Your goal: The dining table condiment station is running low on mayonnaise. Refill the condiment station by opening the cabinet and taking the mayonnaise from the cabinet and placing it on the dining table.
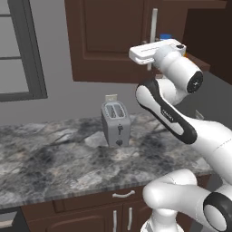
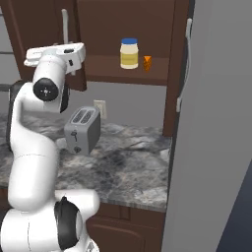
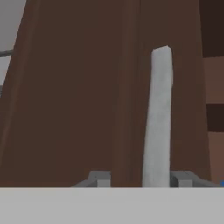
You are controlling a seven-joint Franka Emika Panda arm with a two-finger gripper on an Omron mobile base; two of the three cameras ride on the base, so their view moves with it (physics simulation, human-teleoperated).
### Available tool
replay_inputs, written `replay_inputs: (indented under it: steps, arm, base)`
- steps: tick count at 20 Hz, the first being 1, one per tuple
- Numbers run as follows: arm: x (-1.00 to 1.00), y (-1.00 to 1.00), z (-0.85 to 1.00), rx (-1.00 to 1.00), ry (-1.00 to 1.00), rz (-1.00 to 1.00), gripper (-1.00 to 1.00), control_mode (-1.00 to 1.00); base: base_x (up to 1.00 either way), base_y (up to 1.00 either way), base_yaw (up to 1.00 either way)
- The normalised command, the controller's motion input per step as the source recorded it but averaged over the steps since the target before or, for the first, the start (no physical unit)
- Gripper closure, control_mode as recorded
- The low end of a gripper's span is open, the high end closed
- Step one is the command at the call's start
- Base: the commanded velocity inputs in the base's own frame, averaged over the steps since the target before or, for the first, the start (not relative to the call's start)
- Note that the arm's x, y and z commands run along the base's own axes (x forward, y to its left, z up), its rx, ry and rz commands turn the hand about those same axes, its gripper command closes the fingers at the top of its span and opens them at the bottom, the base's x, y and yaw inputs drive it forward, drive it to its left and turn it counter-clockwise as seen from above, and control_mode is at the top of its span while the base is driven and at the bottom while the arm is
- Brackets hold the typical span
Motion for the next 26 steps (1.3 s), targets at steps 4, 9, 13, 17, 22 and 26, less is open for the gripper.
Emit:
replay_inputs:
  steps: [4,9,13,17,22,26]
  arm:
    - [-1.00,1.00,0.06,-0.02,0.00,0.00,1.00,-1.00]
    - [-1.00,1.00,0.00,0.00,0.03,0.00,1.00,-1.00]
    - [-1.00,0.82,-0.19,0.01,-0.03,0.00,-1.00,-1.00]
    - [-0.81,-0.35,-0.01,0.31,0.01,0.01,-1.00,-1.00]
    - [-0.40,-1.00,0.11,0.45,0.09,0.11,-1.00,-1.00]
    - [0.01,-0.96,0.00,0.35,0.18,0.18,-1.00,-1.00]
  base:
    - [0.00,0.00,0.00]
    - [0.00,0.00,0.00]
    - [0.00,0.00,0.00]
    - [0.00,0.00,0.00]
    - [0.00,0.00,0.00]
    - [0.00,0.00,0.00]
